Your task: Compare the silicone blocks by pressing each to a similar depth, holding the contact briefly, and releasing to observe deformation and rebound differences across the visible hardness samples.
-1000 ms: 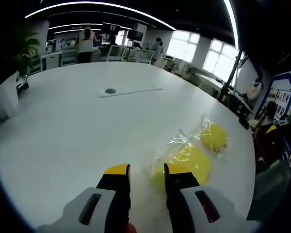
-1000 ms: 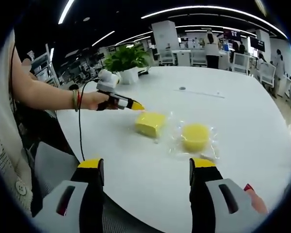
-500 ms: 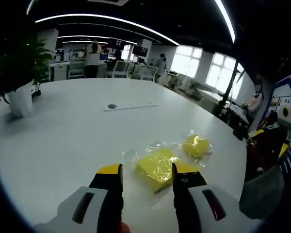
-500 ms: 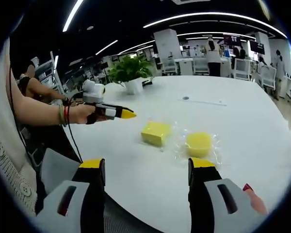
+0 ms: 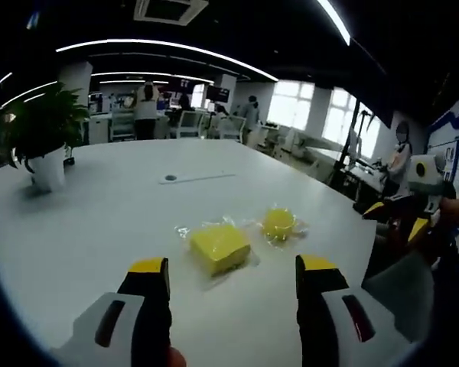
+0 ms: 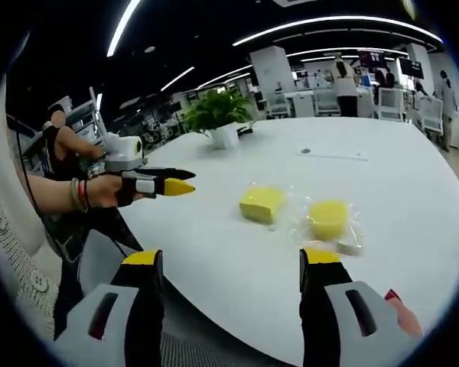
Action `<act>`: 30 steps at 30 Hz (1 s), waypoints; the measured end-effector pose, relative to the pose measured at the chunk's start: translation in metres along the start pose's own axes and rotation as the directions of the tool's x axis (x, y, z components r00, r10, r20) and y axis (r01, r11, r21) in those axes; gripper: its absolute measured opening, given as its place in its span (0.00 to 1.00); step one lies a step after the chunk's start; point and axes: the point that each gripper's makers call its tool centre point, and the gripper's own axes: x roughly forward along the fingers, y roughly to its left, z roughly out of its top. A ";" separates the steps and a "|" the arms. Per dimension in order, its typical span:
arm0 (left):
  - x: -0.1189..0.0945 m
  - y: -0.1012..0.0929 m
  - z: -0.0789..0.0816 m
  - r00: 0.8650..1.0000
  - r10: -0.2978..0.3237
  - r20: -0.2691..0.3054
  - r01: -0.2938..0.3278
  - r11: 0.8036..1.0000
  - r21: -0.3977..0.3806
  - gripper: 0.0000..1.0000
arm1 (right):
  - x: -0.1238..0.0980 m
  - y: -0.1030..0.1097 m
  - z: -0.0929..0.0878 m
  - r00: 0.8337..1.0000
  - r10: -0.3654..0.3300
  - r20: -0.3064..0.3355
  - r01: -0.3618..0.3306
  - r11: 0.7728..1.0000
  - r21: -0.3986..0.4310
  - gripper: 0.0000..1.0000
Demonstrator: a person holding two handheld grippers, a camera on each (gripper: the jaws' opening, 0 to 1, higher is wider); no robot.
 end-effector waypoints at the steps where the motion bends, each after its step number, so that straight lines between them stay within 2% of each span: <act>1: -0.004 -0.001 -0.001 1.000 0.003 0.004 -0.003 1.000 -0.005 0.68 | 0.000 0.001 0.000 1.000 0.004 0.001 -0.004 1.000 0.000 0.67; 4: -0.018 -0.006 -0.006 1.000 0.031 0.002 -0.031 0.999 -0.037 0.70 | -0.001 0.003 -0.002 1.000 0.013 0.002 -0.013 1.000 -0.002 0.67; 6: -0.027 -0.010 -0.008 0.998 0.056 0.030 -0.053 0.996 -0.069 0.71 | -0.003 0.004 -0.003 1.000 0.013 0.006 -0.013 1.000 -0.010 0.67; 11: -0.041 -0.023 -0.026 0.997 0.077 0.013 -0.076 0.992 -0.099 0.73 | -0.005 0.006 -0.003 0.999 0.027 0.018 -0.027 1.000 0.002 0.66; 15: -0.047 -0.029 -0.032 0.996 0.088 0.018 -0.085 0.986 -0.145 0.72 | -0.006 0.009 -0.003 0.999 0.036 0.029 -0.036 0.999 0.009 0.66; 22: -0.050 -0.034 -0.034 0.996 0.086 0.013 -0.083 0.987 -0.138 0.73 | -0.008 0.011 -0.004 0.999 0.043 0.030 -0.043 0.999 0.004 0.65; 30: -0.053 -0.027 -0.032 0.996 0.093 0.014 -0.090 0.988 -0.129 0.73 | -0.009 0.007 -0.005 0.999 0.035 0.030 -0.036 0.999 0.006 0.64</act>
